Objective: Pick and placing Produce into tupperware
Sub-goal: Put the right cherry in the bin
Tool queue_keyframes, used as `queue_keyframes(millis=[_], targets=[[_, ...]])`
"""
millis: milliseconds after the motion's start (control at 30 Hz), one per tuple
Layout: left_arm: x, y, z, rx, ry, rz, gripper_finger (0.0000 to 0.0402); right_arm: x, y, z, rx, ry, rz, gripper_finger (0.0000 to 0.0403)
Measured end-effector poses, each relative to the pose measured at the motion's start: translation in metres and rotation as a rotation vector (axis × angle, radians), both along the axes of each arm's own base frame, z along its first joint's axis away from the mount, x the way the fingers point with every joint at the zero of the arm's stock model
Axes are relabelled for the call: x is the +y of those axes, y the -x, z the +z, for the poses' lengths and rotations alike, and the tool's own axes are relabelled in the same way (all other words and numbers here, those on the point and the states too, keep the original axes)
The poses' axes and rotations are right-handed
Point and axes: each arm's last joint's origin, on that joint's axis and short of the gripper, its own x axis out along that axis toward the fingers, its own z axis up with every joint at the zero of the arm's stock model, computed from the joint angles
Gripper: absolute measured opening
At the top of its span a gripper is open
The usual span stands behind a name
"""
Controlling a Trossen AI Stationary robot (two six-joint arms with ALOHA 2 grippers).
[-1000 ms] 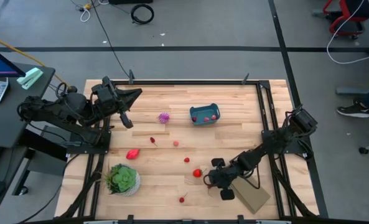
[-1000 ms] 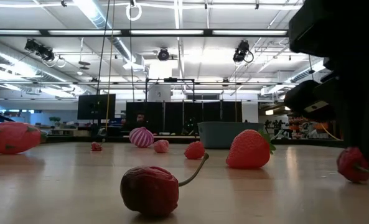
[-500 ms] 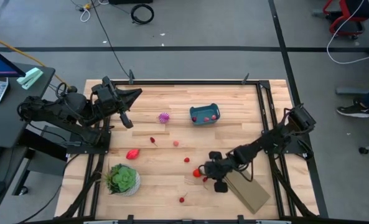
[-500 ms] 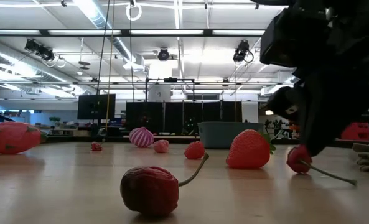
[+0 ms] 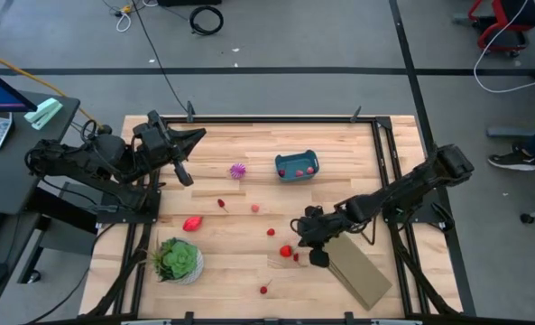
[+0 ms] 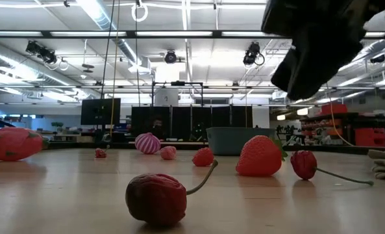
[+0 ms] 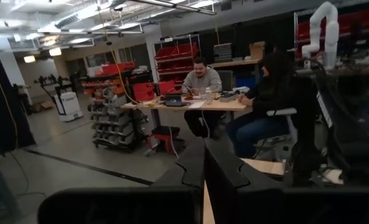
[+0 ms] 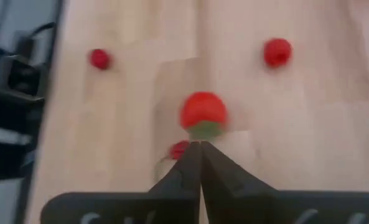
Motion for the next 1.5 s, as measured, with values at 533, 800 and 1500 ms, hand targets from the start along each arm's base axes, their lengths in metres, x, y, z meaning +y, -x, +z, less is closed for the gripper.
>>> queue_keyframes(millis=[533, 800, 1500], targets=[[0.000, 0.000, 0.000, 0.005, -0.008, 0.001, 0.0013, -0.001, -0.013, -0.034, 0.062, 0.043, -0.051, 0.0200], [0.000, 0.000, 0.000, 0.007, -0.011, 0.002, 0.0021, -0.008, -0.015, -0.031, 0.030, 0.104, 0.000, 0.0204], [0.000, 0.000, 0.000, 0.007, -0.010, 0.001, 0.0020, 0.037, 0.003, -0.033, 0.093, -0.044, 0.055, 0.0199]])
